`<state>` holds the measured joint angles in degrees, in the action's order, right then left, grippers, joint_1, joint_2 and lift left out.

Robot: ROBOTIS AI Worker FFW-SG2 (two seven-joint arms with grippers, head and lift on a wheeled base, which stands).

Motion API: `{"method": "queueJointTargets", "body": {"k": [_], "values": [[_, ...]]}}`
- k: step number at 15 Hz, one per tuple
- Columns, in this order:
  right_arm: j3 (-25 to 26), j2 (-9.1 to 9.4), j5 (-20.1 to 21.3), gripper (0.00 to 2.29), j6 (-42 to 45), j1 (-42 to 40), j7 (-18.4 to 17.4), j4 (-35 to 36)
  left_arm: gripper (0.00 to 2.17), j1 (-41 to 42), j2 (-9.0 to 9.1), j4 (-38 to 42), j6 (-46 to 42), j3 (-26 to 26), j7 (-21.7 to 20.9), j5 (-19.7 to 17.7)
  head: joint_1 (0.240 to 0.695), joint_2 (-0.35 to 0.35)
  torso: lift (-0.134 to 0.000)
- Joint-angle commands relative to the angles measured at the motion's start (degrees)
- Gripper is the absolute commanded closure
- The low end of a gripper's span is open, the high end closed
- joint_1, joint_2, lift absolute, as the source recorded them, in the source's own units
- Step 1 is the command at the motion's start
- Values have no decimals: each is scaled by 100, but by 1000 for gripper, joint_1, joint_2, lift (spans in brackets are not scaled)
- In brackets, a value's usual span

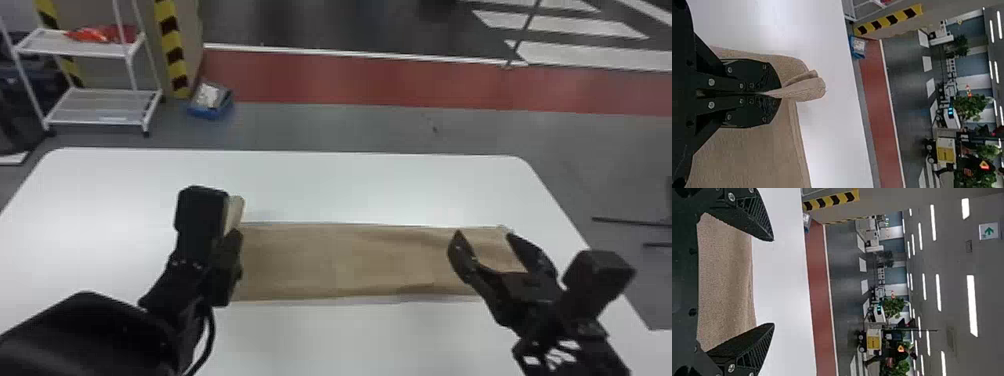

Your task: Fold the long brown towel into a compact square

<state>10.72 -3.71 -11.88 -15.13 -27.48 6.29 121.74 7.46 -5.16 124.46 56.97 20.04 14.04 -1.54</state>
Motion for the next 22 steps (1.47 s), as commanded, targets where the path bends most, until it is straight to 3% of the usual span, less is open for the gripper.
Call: {"method": "queueJointTargets", "body": {"k": [1, 3, 4, 5, 6, 8, 9, 12, 14, 16, 19, 20, 22], "values": [[-132, -121, -69, 124, -30, 296, -5, -274, 1946, -245, 270, -141, 47, 799, 292, 233, 695, -206, -118], [-211, -121, -104, 124, -47, 340, -181, -283, 1848, -456, 437, -396, -58, 1256, 643, 250, 695, -254, -118], [-211, -121, -113, 124, -47, 375, -181, -283, 1521, -482, 531, -545, -269, 1388, 714, 215, 695, -273, -118], [-202, -121, -122, 124, -65, 401, -199, -283, 606, -482, 531, -756, -568, 1467, 714, 118, 695, -309, -118], [-202, -130, -131, 124, -65, 419, -269, -291, -1, -491, 531, -879, -761, 1467, 599, -128, 695, -322, -118], [-193, -147, -157, 124, -135, 437, -269, -283, -1, -508, 531, -994, -955, 1336, 239, -752, 695, -350, -118], [-211, -147, -157, 124, -135, 437, -269, -283, 26, -508, 531, -1002, -1025, 1336, 230, -804, 695, -350, -118], [-299, -147, -157, 124, -170, 533, -260, -371, 29, -403, 531, -985, -1201, 1300, 353, -690, 695, -350, -118], [-483, -147, -140, 130, -311, 683, -172, -555, 29, -174, 508, -958, -1500, 1186, 556, -92, 695, -350, -118], [-712, -121, -43, 151, -557, 700, -93, -608, 29, 177, 191, -888, -2431, 756, 626, 31, 695, -329, -118], [-958, -68, 36, 215, -786, 700, 30, -713, 43, 652, -195, -941, -3837, 123, 661, 66, 695, -232, -118], [-1072, -51, 115, 218, -891, 700, 39, -704, 43, 731, -354, -976, -4031, 44, 731, 180, 695, -164, -118], [-1204, -42, 142, 221, -926, 691, 39, -748, 39, 836, -494, -1082, -4277, 17, 854, 408, 695, -104, -118]]}}
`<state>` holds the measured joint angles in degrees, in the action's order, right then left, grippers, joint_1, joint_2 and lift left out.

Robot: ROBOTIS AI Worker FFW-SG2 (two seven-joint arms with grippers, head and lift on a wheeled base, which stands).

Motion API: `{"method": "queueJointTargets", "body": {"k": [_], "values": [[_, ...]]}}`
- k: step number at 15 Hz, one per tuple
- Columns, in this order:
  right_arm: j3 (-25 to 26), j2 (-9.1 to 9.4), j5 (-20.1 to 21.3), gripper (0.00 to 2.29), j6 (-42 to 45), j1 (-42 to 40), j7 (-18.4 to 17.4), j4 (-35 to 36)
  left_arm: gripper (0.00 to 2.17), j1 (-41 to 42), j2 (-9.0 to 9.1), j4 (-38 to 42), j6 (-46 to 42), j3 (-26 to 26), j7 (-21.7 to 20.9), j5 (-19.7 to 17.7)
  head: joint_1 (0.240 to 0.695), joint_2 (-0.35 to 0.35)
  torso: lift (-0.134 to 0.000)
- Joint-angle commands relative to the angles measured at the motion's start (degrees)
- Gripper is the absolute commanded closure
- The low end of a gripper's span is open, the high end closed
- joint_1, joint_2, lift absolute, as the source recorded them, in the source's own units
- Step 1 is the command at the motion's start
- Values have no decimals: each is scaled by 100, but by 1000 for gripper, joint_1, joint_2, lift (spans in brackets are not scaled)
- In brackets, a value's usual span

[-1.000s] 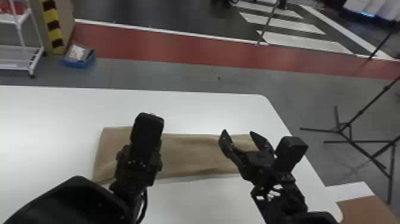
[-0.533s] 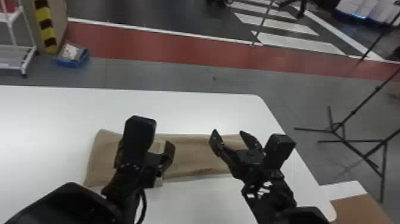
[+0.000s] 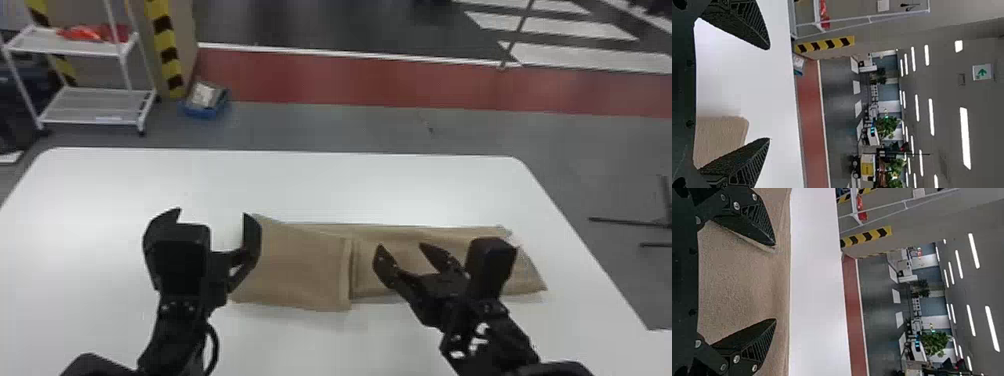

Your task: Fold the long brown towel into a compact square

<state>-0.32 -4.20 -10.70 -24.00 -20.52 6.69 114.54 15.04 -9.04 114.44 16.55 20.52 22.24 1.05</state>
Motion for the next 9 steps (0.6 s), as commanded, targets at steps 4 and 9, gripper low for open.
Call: {"method": "queueJointTargets", "body": {"k": [4, 9], "values": [[-451, 15, 50, 323, -321, 4, 60, -80, 43, 166, -160, -291, -569, -39, -53, 229, 695, -26, -118], [-715, 7, 59, 383, -497, 233, 43, -371, 46, 175, -204, -308, -569, -39, -35, 246, 695, 19, -118]]}}
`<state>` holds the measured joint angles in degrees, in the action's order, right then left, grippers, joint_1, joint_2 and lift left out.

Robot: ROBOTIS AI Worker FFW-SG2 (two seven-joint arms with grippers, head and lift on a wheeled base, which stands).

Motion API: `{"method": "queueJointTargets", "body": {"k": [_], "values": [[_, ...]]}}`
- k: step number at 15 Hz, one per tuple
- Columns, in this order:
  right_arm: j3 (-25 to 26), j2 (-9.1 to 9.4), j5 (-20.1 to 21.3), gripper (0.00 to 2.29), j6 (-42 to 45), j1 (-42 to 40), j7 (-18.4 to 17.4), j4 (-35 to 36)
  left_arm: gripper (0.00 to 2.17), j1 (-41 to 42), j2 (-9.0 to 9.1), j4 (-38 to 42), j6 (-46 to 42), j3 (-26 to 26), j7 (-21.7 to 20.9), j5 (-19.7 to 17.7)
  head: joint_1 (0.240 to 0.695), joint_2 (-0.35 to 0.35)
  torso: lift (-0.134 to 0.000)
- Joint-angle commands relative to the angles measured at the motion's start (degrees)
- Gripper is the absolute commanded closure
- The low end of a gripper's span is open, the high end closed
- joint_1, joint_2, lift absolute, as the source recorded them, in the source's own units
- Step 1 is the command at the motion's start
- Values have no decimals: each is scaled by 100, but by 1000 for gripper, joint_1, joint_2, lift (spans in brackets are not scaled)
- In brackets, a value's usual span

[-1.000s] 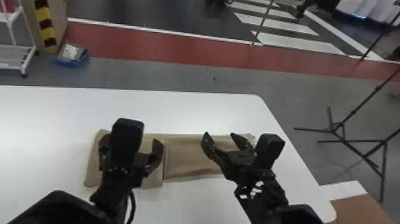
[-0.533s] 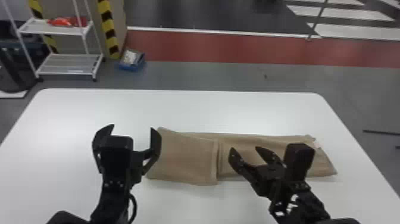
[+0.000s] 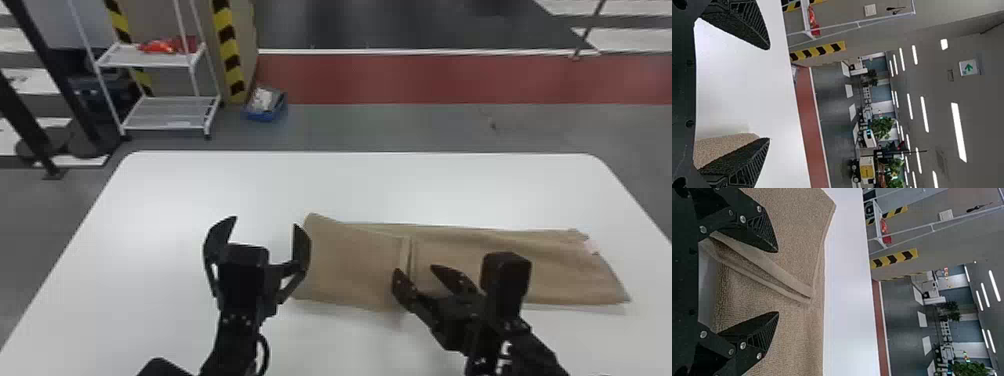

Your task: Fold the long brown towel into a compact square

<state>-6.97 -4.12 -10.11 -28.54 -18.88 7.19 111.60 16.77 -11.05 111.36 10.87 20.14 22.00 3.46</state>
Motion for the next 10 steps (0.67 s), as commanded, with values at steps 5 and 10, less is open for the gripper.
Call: {"method": "queueJointTargets", "body": {"k": [5, 10], "values": [[-77, -1, -17, 475, -184, 191, -60, -156, 76, 19, -2, -27, 0, 7, -3, 6, 695, 32, -118], [-94, -1, -9, 677, -518, 376, -86, -156, 80, 10, 6, -53, 0, 42, -12, 6, 695, 29, -118]]}}
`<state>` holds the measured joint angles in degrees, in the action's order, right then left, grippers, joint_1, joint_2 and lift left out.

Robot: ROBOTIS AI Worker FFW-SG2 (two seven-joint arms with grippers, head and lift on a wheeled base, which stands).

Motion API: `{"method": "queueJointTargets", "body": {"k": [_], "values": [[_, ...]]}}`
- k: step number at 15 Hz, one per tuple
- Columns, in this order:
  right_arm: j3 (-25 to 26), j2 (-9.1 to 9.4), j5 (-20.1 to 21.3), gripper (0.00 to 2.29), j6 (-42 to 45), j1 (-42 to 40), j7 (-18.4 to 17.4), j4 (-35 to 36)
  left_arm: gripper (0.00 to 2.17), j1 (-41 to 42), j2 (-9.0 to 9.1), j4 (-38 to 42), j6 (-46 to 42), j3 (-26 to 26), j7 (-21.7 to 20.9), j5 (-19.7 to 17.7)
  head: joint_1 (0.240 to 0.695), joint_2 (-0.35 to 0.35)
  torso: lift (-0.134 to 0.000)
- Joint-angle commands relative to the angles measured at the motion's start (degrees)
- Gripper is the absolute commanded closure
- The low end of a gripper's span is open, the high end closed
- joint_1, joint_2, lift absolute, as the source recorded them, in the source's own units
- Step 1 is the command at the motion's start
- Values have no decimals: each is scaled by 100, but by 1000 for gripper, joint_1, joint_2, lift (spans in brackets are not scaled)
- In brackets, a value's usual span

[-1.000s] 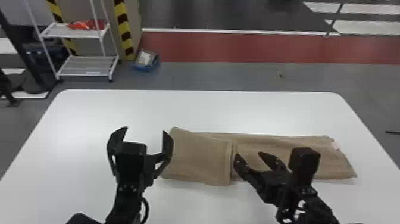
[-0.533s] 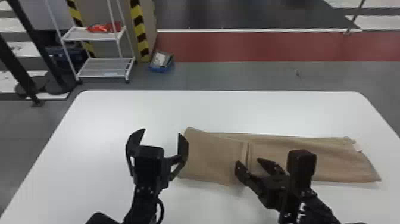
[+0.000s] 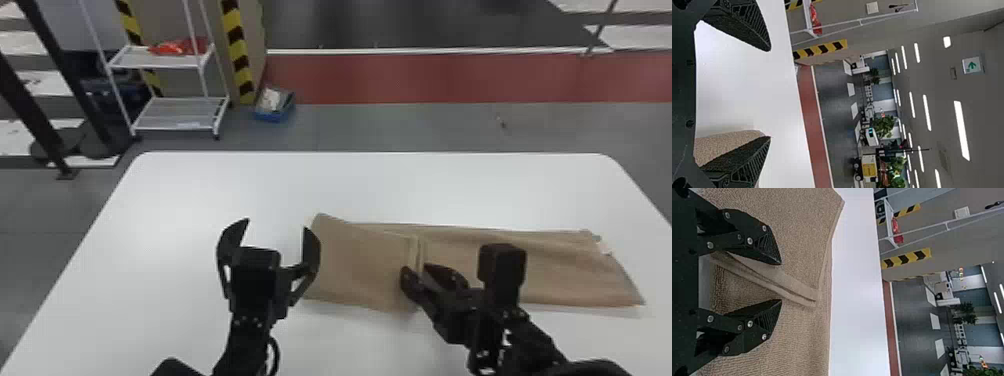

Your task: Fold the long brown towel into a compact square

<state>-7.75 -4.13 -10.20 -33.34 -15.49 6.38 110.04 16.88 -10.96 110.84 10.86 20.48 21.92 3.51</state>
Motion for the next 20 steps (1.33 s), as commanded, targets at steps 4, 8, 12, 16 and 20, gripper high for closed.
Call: {"method": "queueJointTargets", "body": {"k": [4, 8, 12, 16, 20], "values": [[-60, 0, -17, 880, -213, 142, -5, 26, 80, 9, -12, 8, 0, 18, 14, 9, 695, 32, -118], [-69, 0, -26, 1200, -389, 195, -5, 53, 83, 26, -12, 35, 0, 26, 14, 27, 695, 36, -118], [10, -53, -131, 1298, -389, 186, 30, 501, 83, 35, -12, 35, 18, 35, 31, 80, 695, 37, -118], [863, -290, -676, 1298, -1092, 46, 241, 1503, 83, 114, -20, 149, 0, -70, 75, 80, 695, 24, -118], [2401, -615, -931, 1298, -1531, 2, 698, 1485, 83, 264, -20, 298, -299, -220, 110, 1, 695, -69, -118]]}}
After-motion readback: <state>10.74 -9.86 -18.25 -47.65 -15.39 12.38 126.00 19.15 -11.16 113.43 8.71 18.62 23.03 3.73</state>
